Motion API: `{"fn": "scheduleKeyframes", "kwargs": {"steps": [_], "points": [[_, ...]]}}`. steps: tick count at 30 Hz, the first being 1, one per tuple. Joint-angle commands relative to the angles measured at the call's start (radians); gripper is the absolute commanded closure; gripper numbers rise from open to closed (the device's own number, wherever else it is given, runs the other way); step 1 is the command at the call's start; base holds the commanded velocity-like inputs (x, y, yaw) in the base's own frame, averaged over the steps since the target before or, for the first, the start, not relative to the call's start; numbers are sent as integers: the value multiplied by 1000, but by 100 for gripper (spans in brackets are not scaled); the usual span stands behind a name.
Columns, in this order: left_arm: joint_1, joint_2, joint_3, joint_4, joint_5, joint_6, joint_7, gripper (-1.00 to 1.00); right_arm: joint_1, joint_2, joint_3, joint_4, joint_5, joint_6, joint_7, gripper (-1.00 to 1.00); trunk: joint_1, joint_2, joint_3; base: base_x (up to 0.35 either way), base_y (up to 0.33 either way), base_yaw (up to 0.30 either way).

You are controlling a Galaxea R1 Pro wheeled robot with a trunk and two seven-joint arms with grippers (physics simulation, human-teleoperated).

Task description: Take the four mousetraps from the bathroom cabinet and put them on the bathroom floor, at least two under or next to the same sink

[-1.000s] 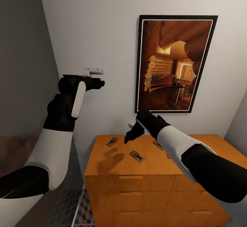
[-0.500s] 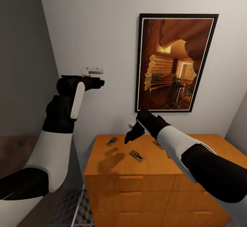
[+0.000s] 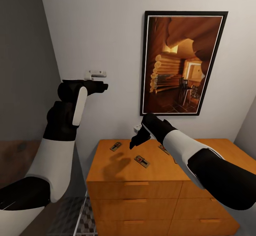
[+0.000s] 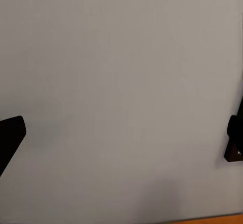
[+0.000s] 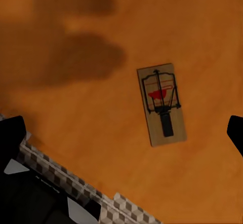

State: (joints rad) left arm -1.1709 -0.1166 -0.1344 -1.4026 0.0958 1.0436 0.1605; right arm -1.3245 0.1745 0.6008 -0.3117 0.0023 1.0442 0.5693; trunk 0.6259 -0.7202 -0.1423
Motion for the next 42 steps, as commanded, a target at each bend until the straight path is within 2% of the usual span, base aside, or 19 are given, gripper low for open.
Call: {"fn": "scheduleKeyframes", "kwargs": {"steps": [1,42], "points": [[-1,0,0,-1,10,4,10,-100,-2,0,4,0,0,3,3,-100,4,-9,-5,0,0,0],[2,1,1,-1,11,4,10,-100,-15,0,3,2,-1,3,4,-100,161,-296,-133,0,0,0]]}}
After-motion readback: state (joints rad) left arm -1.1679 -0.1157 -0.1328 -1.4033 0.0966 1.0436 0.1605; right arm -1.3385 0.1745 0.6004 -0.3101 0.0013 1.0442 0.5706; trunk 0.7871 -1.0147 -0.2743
